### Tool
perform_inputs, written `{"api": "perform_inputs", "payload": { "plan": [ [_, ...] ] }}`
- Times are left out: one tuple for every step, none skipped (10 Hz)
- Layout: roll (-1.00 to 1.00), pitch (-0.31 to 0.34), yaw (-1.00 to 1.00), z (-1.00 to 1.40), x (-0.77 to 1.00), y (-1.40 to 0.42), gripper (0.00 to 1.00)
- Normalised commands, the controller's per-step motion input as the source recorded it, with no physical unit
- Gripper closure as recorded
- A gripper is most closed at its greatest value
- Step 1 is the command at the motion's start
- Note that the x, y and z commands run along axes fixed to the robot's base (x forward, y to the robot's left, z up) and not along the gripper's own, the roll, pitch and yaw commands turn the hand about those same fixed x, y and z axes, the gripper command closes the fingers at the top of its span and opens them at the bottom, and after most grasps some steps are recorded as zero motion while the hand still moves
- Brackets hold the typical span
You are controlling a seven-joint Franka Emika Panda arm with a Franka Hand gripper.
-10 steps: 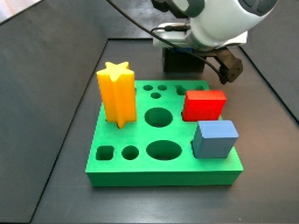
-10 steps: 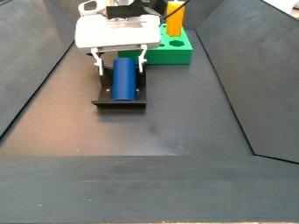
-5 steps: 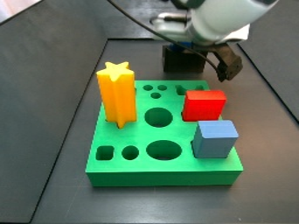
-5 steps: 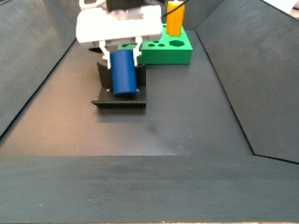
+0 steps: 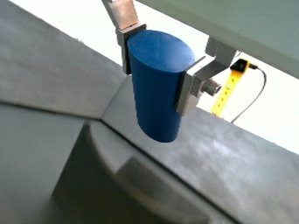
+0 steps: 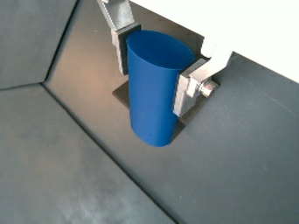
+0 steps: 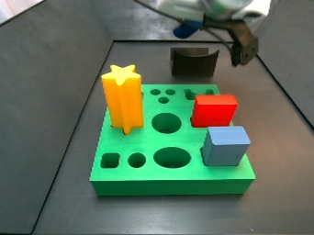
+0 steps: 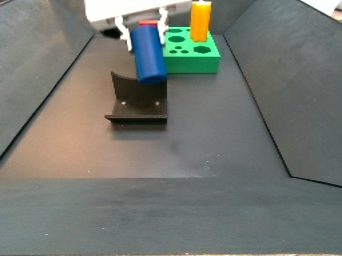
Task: Pick up the oval object. Move up. Place the oval object on the fixture. Regrasp the oval object. Move to above the board. Insert the oval object.
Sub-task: Move to above the board.
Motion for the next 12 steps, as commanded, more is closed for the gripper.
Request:
{"api": "perform_inputs", "payload": {
  "plan": [
    [-0.04,0.02,0.22,1.0,-0.11,-0.06,1.0],
    [-0.03,-0.033,0.18,1.0,-0.11,-0.06,1.0],
    [-0.03,-0.063,0.14,1.0,-0.1,-0.06,1.0],
    [-0.03,-0.077,0.12,1.0,-0.1,-0.05,1.0],
    [-0.03,-0.094,0.06,1.0,-0.1,-0.05,1.0],
    [-0.03,-0.097,0.03,1.0,-0.1,-0.04,1.0],
    [-0.04,-0.086,-0.02,1.0,-0.1,-0.04,1.0],
    [-0.04,-0.076,-0.04,1.0,-0.1,-0.03,1.0],
    [-0.05,-0.05,-0.06,1.0,-0.1,-0.03,1.0],
    [-0.06,-0.013,-0.07,0.98,-0.1,-0.02,1.0],
    [-0.06,0.017,-0.07,0.81,-0.08,-0.01,1.0],
    [-0.06,0.037,-0.07,0.69,-0.06,-0.01,1.0]
  ]
}}
